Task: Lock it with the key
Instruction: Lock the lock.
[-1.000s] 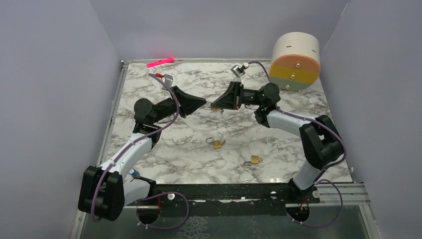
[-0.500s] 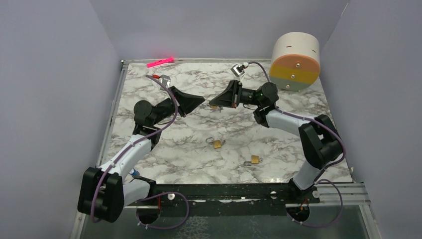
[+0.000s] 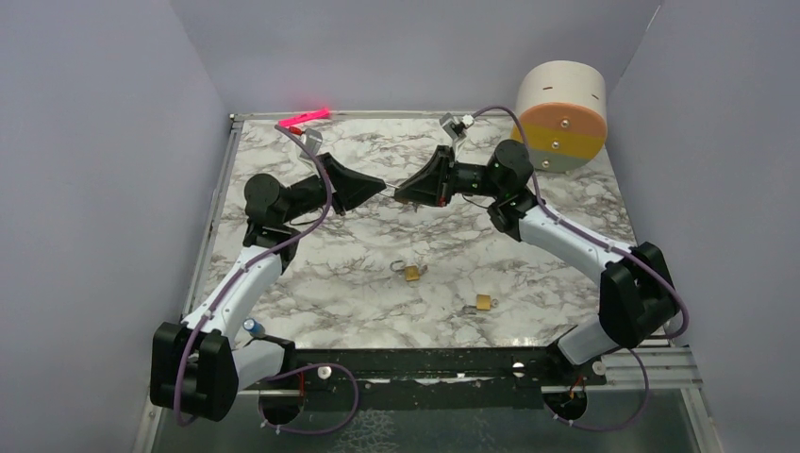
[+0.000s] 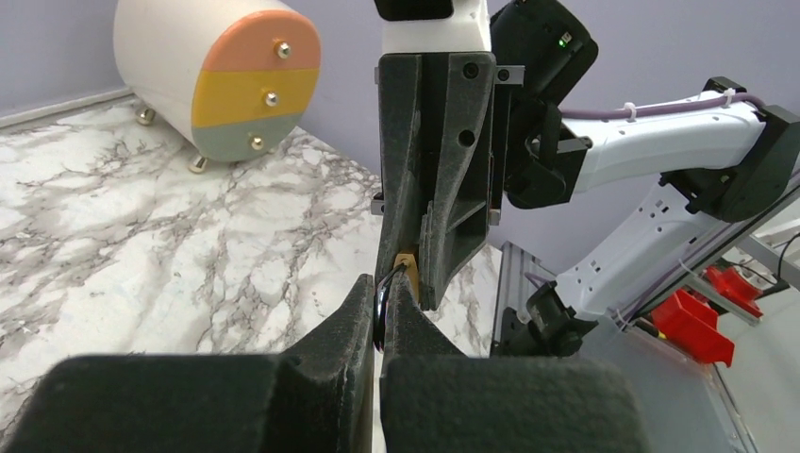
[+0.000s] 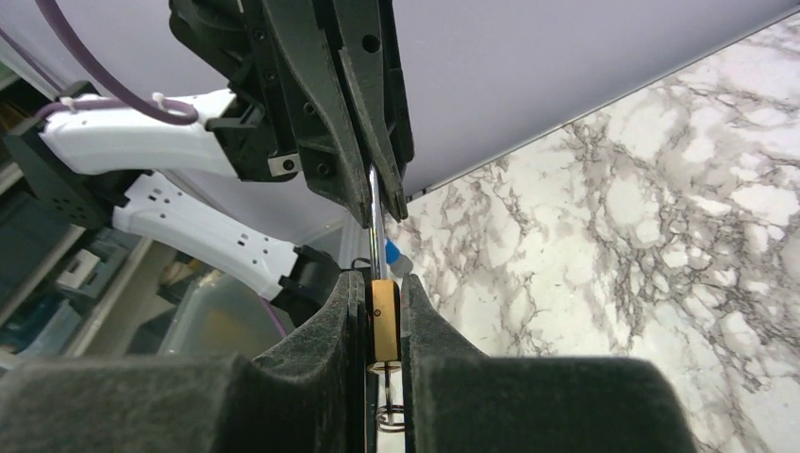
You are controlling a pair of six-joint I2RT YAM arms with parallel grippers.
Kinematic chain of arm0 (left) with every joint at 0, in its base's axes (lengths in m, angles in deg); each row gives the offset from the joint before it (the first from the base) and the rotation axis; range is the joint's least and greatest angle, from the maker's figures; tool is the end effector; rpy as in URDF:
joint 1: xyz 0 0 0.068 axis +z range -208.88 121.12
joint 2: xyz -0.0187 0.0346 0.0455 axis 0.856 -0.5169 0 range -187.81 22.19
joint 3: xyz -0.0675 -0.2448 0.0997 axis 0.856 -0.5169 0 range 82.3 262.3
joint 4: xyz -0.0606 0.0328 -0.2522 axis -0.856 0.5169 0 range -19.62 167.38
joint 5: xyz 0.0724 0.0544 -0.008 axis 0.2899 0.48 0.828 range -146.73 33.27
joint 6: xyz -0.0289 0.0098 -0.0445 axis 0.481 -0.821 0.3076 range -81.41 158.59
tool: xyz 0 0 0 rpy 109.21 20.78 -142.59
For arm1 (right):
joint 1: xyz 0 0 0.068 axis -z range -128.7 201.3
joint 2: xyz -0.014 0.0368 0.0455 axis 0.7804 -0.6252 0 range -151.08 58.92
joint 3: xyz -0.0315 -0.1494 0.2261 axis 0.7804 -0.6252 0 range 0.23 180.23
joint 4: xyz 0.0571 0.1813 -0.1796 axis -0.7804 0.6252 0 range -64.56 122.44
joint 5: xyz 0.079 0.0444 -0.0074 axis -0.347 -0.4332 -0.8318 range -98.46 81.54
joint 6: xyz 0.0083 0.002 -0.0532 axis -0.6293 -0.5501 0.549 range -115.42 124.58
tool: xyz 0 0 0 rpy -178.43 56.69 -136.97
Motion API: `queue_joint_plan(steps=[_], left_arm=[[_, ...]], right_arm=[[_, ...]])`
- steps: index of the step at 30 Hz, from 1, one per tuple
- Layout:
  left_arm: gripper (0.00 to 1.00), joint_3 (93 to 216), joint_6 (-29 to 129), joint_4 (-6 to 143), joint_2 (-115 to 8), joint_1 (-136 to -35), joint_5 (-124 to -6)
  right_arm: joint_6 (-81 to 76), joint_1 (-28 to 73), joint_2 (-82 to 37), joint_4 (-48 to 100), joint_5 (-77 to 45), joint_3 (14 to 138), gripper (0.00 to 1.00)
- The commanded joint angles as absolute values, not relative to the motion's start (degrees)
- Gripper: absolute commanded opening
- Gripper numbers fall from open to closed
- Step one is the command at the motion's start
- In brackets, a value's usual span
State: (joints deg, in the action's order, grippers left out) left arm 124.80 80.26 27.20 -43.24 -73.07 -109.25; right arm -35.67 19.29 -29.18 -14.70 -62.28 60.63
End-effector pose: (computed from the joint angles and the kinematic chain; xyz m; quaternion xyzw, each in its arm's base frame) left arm 0.2345 -0.0884 0.3465 0.2308 0.5843 -0.5681 0.5315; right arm 0.2806 0.2092 0.3370 -0.3117 0.5825 0.6388 0.3943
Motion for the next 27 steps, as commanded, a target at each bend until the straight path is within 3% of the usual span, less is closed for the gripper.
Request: queue_joint_plan(steps=[1, 27], left_arm=[[0.00, 126.68, 79.72, 29.27, -43.51, -73.38, -115.58], [0.00, 123.38, 78.69, 28.02, -43.19, -74.34, -112.73]], right_arm=[[-24.90, 17.51, -26.98, -5.68, -56.02, 62.03, 0.01], [-42.72, 16.91, -34.66, -25.04, -60.04, 64.00, 0.01]])
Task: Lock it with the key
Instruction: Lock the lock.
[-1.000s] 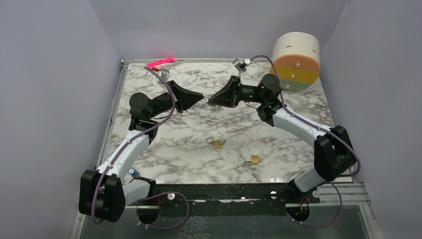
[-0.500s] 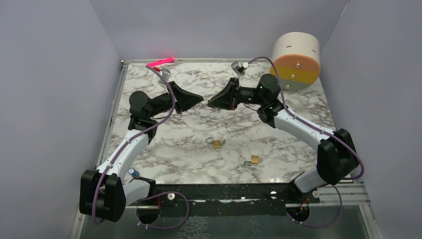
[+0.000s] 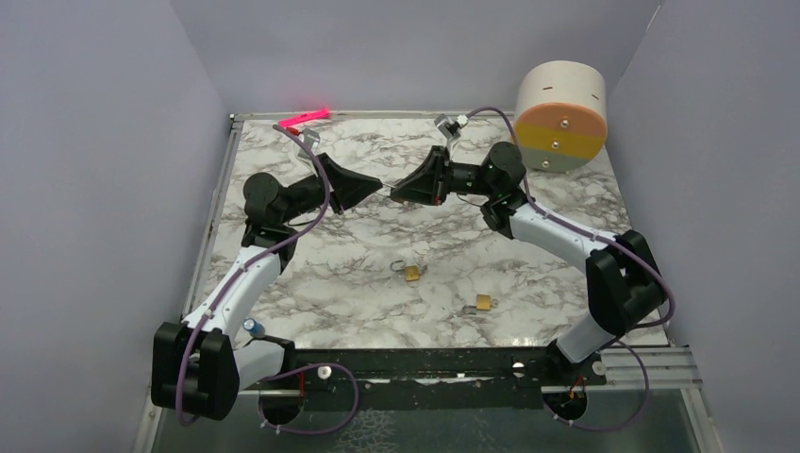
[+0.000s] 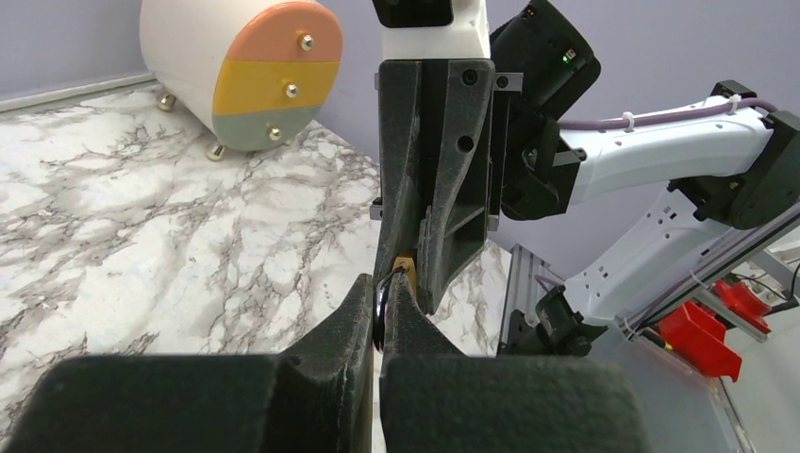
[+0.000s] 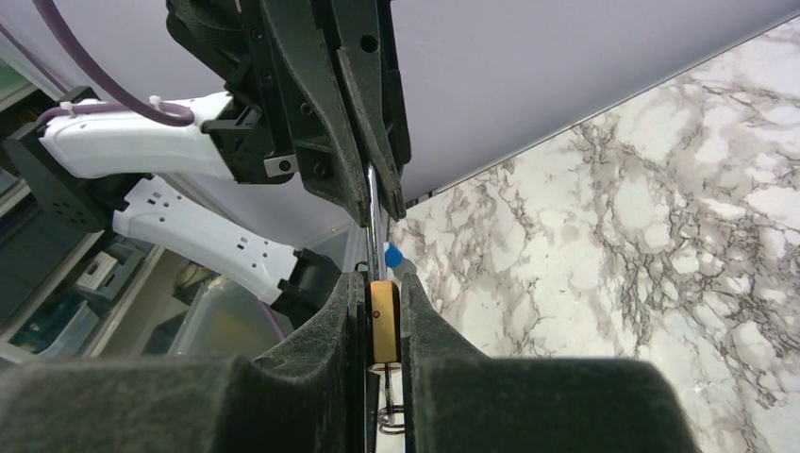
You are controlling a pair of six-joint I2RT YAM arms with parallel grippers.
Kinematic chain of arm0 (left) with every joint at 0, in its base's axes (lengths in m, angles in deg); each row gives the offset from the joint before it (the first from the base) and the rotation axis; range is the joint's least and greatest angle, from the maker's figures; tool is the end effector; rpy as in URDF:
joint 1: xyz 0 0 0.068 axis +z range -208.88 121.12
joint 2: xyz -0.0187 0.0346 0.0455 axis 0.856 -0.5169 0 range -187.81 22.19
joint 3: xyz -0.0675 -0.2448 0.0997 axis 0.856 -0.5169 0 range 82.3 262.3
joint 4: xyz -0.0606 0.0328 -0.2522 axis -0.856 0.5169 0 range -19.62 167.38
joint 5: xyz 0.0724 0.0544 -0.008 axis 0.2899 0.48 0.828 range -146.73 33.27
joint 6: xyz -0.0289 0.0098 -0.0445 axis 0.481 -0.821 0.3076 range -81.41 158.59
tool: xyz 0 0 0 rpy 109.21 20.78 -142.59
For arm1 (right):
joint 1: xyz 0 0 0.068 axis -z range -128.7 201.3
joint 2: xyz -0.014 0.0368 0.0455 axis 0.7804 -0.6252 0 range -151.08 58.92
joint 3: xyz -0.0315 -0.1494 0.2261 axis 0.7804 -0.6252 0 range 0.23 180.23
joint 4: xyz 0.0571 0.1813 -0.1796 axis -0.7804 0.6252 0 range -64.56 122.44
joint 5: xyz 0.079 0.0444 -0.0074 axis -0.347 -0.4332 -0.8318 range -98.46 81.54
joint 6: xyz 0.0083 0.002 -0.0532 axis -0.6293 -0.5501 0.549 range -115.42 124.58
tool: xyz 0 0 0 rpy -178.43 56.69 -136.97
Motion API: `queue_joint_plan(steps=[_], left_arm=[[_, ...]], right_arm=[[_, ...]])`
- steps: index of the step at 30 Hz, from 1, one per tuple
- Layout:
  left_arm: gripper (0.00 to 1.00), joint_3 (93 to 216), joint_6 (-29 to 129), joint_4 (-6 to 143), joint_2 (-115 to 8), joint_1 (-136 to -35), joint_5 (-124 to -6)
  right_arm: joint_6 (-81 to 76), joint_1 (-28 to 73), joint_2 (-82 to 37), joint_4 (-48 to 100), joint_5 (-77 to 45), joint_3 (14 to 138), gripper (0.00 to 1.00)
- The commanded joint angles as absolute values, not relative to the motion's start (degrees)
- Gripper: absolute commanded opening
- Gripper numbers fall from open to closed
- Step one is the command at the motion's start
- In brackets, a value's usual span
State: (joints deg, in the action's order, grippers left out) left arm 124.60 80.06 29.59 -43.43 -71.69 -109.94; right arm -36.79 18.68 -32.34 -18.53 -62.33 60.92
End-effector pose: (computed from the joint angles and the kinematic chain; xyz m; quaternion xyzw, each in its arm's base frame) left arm 0.2381 -0.0833 0.3406 0.2190 0.6018 -0.5646 0.5207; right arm 0.2875 0.2181 0.3265 -0.3122 0.5781 0.6452 0.3899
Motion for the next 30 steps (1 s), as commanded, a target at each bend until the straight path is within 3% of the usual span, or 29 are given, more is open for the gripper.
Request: queue_joint_plan(steps=[1, 9, 30], left_arm=[[0.00, 123.23, 78.60, 27.98, -43.19, -74.34, -112.74], [0.00, 122.09, 77.88, 27.82, -43.34, -74.43, -112.55], [0.00, 119.76, 76.94, 26.20, -43.92, -82.81, -104.72]], right_arm=[[-43.59, 16.93, -34.84, -25.95, -60.35, 64.03, 0.01], [-50.63, 16.91, -37.07, -32.48, -63.02, 65.01, 0.01], [-45.81, 15.25, -33.90, -31.29, -57.22, 60.87, 0.01]])
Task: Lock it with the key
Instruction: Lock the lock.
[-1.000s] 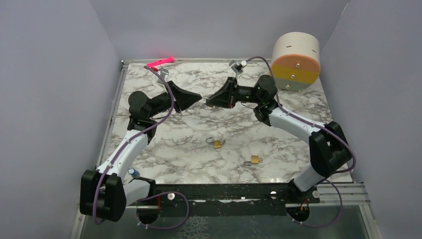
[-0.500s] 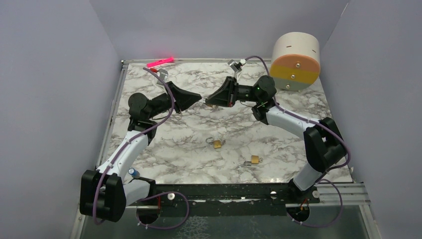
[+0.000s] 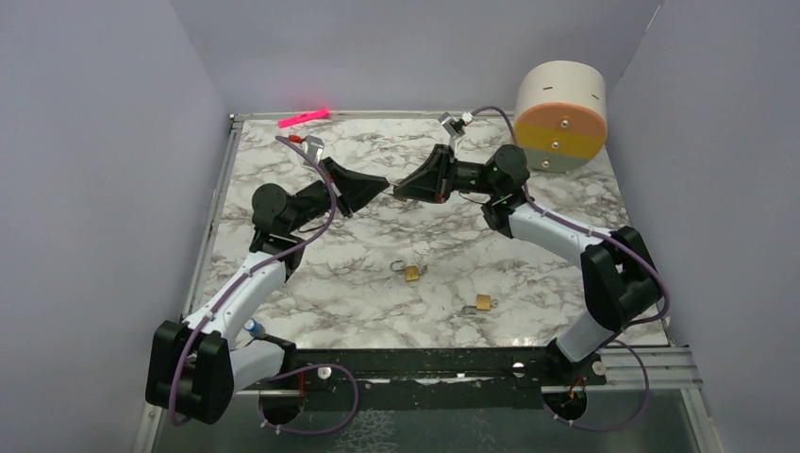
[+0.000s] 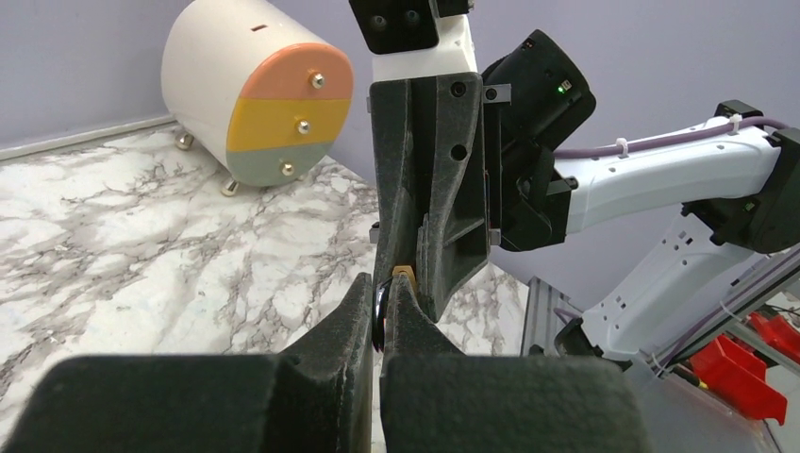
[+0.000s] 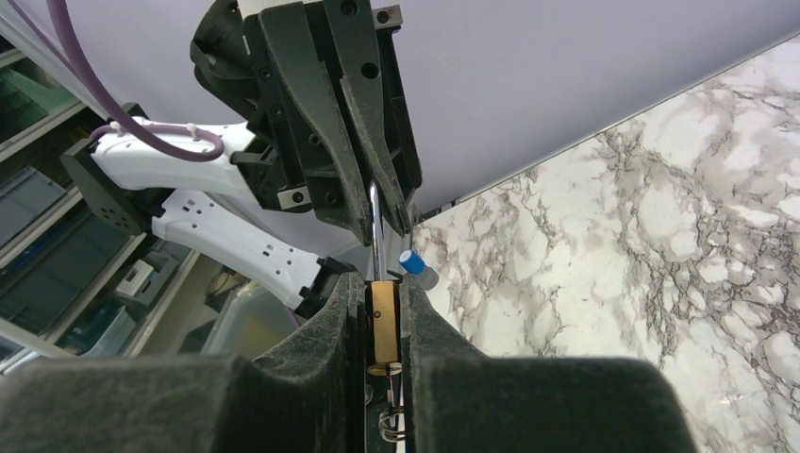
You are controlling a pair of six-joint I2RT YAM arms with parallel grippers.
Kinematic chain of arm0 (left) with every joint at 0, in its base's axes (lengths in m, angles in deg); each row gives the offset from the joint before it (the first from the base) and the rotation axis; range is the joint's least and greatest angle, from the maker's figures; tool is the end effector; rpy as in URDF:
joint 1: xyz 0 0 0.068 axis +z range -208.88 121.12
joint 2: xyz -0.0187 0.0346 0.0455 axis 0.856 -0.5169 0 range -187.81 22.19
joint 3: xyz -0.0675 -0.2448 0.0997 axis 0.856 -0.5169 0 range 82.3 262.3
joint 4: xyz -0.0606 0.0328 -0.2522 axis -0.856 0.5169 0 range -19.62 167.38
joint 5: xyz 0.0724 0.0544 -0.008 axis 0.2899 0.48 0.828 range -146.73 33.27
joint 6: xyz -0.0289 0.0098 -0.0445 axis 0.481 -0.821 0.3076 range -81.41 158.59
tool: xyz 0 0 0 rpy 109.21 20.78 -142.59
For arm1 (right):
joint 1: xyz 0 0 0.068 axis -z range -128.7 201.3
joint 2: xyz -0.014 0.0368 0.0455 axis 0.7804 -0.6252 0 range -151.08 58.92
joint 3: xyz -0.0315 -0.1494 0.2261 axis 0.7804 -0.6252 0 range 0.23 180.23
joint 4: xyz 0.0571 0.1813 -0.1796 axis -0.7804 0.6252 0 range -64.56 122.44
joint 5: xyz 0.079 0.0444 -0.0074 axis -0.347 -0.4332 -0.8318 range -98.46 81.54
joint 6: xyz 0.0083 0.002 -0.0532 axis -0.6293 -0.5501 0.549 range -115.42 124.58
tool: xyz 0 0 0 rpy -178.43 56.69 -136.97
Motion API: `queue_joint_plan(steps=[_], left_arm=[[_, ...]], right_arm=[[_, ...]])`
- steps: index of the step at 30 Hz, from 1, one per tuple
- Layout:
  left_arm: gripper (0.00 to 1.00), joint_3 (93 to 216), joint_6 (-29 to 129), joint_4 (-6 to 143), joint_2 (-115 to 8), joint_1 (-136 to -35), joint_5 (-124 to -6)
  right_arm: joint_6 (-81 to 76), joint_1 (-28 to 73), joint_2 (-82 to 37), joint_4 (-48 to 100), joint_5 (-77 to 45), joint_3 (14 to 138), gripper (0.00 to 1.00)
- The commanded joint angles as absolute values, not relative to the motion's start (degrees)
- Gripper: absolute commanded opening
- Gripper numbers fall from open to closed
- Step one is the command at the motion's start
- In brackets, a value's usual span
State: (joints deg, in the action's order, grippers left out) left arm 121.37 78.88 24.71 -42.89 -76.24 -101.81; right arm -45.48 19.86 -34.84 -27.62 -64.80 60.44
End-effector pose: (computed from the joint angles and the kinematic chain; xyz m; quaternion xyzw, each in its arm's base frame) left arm 0.2298 -0.0982 0.3327 0.2014 0.5837 -0.5575 0.5550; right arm 0.2943 0.2146 0.3228 -0.2981 0.5645 0.6763 0.3676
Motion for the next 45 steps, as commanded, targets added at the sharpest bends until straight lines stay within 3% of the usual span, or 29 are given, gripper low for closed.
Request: queue_joint_plan(steps=[1, 12, 18, 27, 37, 45], left_arm=[[0.00, 119.56, 76.91, 26.07, -44.05, -83.11, -104.38], [0.00, 118.22, 76.50, 24.42, -44.15, -84.64, -103.06], [0.00, 119.91, 75.53, 25.82, -43.16, -78.74, -105.08], [0.00, 120.88, 77.44, 25.81, -39.77, -72.35, -108.46], [0.00, 122.05, 78.55, 25.83, -38.69, -70.18, -109.62], [0.00, 122.89, 79.53, 26.17, -37.51, -67.54, -110.90]], right_arm=[[-46.24, 15.26, -34.08, -32.10, -57.15, 60.89, 0.01], [-47.27, 15.06, -35.60, -32.85, -57.31, 62.49, 0.01], [-43.39, 15.43, -33.20, -28.17, -59.05, 62.08, 0.01], [-50.60, 19.21, -34.04, -39.03, -65.26, 58.16, 0.01], [-41.81, 19.68, -30.92, -29.14, -62.60, 57.70, 0.01], [-42.00, 23.18, -29.76, -29.33, -63.49, 55.30, 0.01]])
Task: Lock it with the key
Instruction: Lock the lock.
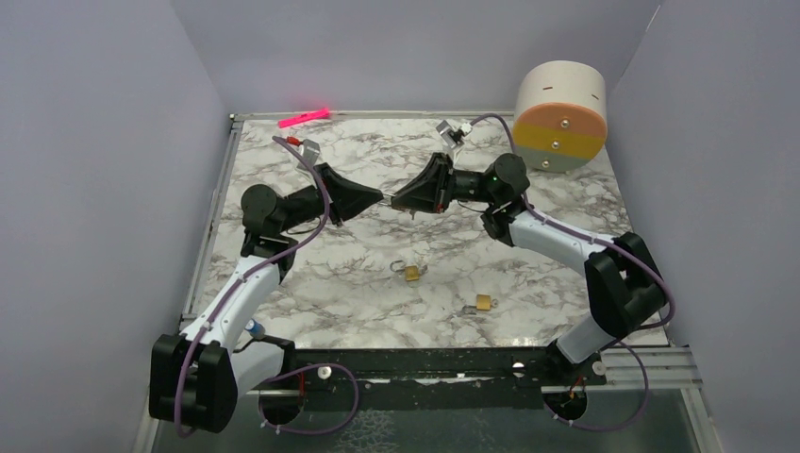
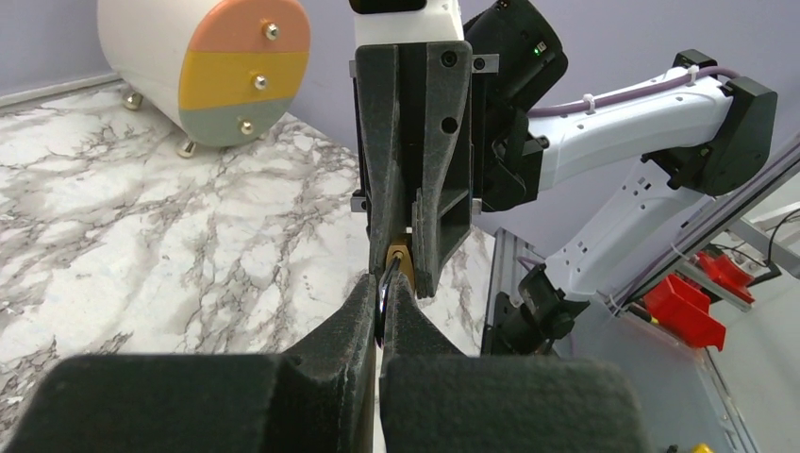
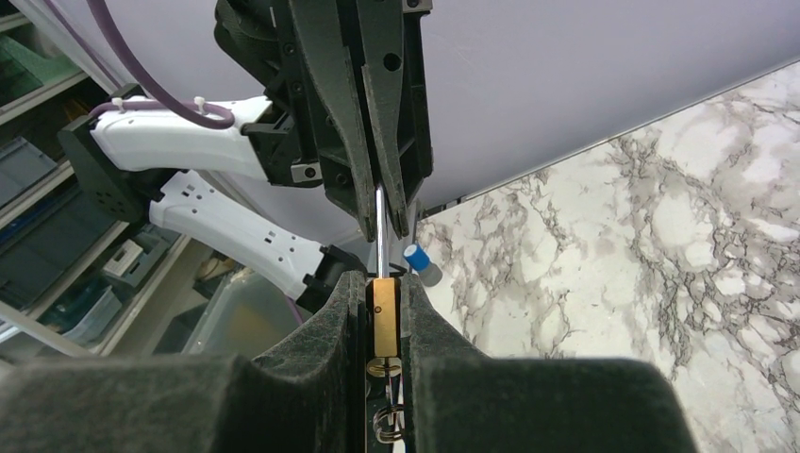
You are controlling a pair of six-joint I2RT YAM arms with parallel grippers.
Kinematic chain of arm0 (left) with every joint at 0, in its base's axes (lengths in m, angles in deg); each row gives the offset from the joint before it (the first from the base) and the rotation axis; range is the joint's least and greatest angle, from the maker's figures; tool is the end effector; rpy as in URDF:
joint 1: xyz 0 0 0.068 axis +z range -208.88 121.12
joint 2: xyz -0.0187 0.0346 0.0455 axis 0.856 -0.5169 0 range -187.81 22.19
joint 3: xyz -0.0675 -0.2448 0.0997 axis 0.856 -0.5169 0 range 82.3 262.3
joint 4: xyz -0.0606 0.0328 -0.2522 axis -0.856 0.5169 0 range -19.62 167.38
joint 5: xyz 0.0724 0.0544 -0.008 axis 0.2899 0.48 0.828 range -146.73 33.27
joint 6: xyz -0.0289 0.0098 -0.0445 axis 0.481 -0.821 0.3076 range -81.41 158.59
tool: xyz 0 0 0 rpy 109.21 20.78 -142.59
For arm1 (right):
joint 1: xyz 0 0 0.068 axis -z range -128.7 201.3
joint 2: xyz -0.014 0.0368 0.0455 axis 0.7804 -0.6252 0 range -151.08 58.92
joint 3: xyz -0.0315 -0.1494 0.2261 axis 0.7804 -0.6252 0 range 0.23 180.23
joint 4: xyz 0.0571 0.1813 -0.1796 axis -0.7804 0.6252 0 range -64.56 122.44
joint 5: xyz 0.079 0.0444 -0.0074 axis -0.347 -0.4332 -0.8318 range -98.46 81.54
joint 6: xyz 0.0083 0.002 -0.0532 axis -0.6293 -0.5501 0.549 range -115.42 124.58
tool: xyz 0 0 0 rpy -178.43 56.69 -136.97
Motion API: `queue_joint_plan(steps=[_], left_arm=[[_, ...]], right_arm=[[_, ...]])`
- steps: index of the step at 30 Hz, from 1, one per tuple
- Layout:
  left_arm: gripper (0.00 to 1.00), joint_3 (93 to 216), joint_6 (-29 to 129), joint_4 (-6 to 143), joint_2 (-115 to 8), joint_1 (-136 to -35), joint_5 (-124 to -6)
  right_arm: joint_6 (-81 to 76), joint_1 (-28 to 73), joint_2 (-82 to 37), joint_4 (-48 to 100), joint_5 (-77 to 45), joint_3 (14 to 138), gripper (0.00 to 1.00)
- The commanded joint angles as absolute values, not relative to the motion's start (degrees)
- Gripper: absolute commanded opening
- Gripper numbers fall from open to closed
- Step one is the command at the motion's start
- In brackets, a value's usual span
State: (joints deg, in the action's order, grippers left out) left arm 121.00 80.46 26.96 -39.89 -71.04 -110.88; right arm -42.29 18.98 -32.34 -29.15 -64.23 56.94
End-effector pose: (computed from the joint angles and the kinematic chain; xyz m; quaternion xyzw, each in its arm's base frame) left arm 0.2229 -0.0775 0.3371 0.2296 0.5890 -0.5639 0.5314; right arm 0.2800 0.2119 0.3201 -0.3159 0.5512 0.6682 0.3872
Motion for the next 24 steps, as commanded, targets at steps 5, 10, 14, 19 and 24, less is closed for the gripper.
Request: queue_joint_plan(steps=[5, 10, 14, 19, 24], left_arm=[[0.00, 122.82, 79.55, 26.23, -37.21, -67.28, -110.45], [0.00, 123.00, 79.56, 26.19, -36.89, -66.91, -109.64], [0.00, 122.01, 79.80, 26.27, -36.50, -66.79, -107.11], [0.00, 120.85, 81.28, 25.44, -36.53, -66.81, -105.35], [0.00, 120.07, 83.81, 22.51, -37.67, -66.87, -105.38]], right_arm=[[-41.93, 23.57, -30.45, -29.42, -66.28, 56.11, 0.25], [-40.89, 24.51, -29.32, -28.11, -65.35, 54.72, 0.61], [-40.25, 25.22, -29.21, -27.61, -64.62, 53.77, 0.74], [-41.09, 25.21, -30.81, -33.69, -63.59, 52.49, 0.82], [-43.16, 23.98, -34.79, -45.10, -61.92, 52.18, 0.86]])
